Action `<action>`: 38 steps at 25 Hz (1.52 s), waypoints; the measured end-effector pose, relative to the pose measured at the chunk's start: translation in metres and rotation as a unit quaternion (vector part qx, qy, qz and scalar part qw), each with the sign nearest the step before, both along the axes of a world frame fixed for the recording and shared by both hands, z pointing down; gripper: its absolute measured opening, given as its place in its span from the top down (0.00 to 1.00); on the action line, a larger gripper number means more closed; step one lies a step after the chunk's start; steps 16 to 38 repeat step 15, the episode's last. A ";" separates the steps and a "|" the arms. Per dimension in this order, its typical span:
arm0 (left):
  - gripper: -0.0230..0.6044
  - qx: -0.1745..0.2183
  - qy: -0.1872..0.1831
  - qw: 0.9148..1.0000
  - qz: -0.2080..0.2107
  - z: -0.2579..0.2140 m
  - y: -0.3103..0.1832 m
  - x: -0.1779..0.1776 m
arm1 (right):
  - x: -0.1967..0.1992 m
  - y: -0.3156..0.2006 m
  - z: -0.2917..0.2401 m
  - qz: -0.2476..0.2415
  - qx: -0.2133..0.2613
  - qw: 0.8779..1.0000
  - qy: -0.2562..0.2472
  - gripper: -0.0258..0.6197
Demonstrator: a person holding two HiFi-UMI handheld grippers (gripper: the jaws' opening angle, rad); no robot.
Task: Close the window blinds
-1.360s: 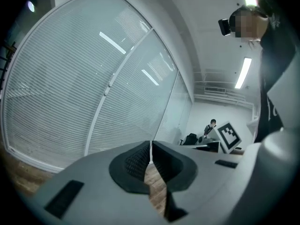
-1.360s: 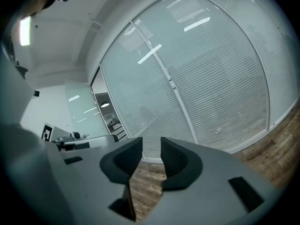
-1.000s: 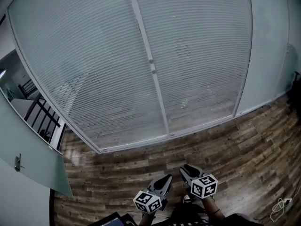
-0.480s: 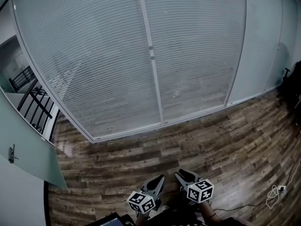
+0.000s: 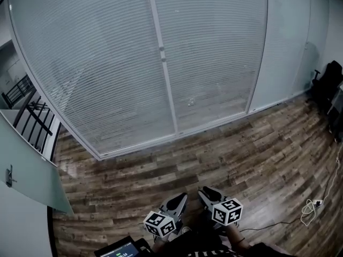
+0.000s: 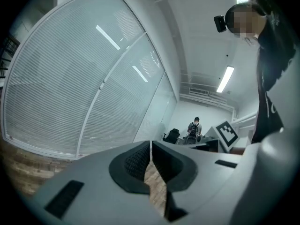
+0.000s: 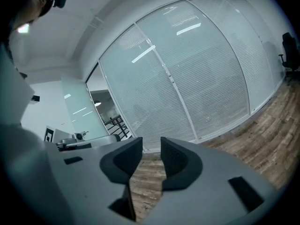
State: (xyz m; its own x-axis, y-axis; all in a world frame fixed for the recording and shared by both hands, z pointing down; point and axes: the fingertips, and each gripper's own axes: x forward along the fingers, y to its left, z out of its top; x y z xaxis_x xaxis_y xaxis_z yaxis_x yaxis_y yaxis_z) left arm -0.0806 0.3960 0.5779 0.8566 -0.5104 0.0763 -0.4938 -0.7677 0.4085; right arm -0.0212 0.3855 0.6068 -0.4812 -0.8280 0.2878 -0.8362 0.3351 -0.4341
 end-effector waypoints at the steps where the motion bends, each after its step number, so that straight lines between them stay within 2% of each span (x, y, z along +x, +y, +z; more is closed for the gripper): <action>1: 0.96 0.001 0.000 1.000 0.001 -0.001 0.002 -0.001 | -0.001 0.002 -0.001 0.000 0.000 1.000 -0.001 0.76; 11: 0.96 0.008 0.000 1.000 0.001 -0.004 0.015 -0.005 | -0.011 0.018 -0.002 -0.009 0.005 1.000 0.002 0.76; 38: 0.96 0.013 -0.001 1.000 -0.004 -0.004 0.014 -0.009 | -0.011 0.017 -0.004 -0.010 0.010 1.000 0.002 0.76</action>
